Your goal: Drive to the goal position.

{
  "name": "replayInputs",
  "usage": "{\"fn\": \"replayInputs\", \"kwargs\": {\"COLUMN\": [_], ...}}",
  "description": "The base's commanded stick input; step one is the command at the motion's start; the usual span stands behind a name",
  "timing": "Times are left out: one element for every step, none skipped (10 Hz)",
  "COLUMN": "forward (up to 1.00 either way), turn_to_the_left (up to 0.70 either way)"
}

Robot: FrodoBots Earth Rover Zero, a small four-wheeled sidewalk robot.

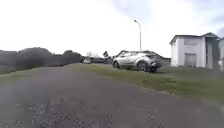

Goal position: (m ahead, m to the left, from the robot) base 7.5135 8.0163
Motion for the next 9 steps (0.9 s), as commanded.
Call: {"fn": "replayInputs", "kwargs": {"forward": [1.00,1.00,1.00,1.00,1.00,1.00,1.00,1.00,1.00], "turn_to_the_left": [0.00,0.00,0.00,0.00,0.27,0.27,0.27,0.27,0.27]}}
